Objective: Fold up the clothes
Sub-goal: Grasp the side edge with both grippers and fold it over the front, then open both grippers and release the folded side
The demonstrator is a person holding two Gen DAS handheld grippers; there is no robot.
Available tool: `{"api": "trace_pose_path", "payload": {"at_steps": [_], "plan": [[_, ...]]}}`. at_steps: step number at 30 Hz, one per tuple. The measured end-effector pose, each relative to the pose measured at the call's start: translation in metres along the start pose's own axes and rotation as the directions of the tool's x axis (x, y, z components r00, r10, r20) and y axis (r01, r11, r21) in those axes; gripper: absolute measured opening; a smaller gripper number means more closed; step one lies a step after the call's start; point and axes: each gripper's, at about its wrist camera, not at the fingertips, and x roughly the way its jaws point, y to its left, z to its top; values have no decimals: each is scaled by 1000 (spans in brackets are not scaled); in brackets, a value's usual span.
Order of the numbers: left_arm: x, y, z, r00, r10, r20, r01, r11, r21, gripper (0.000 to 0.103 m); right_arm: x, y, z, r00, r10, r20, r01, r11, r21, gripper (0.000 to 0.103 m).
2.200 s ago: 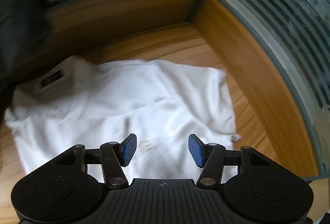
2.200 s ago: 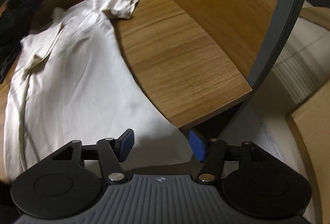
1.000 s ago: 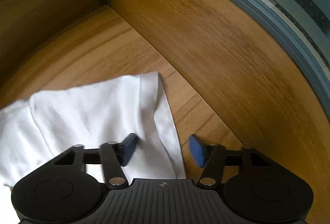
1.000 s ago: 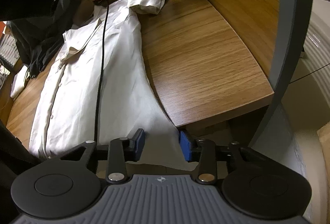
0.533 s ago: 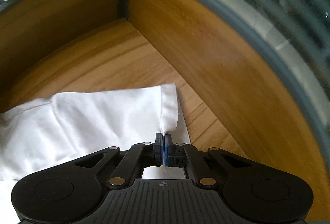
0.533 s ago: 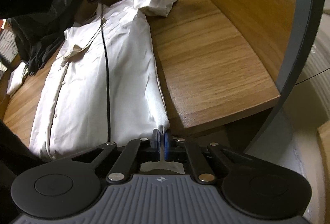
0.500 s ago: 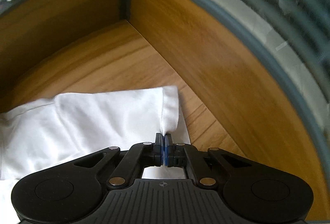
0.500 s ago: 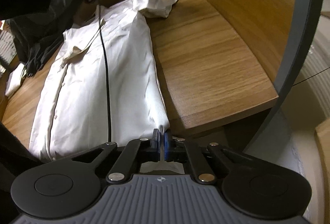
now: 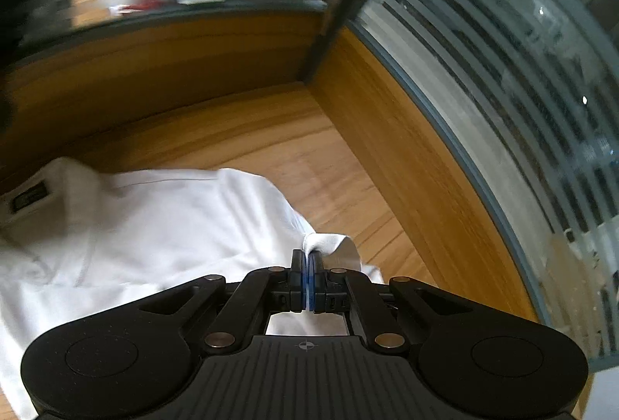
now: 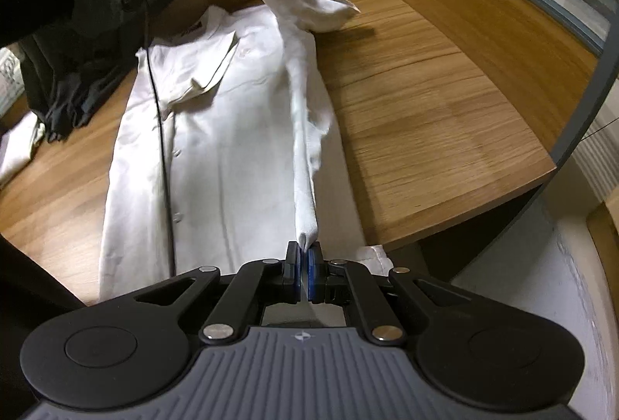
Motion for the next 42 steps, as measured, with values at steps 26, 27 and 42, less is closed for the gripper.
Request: {"api": "trace_pose_path", "payload": {"at_steps": [26, 27, 42], "plan": [[-87, 145, -49, 1000, -22, 21, 25, 990, -136, 3, 19, 164, -45, 980, -197, -28, 188, 964, -186, 3], [-86, 148, -52, 1000, -18, 17, 20, 990, -140, 3, 21, 166, -46, 978, -205, -36, 194, 961, -194, 3], [-75, 192, -88, 997, 70, -37, -75, 985, -157, 14, 25, 150, 23, 989, -149, -5, 149, 987, -53, 31]]}}
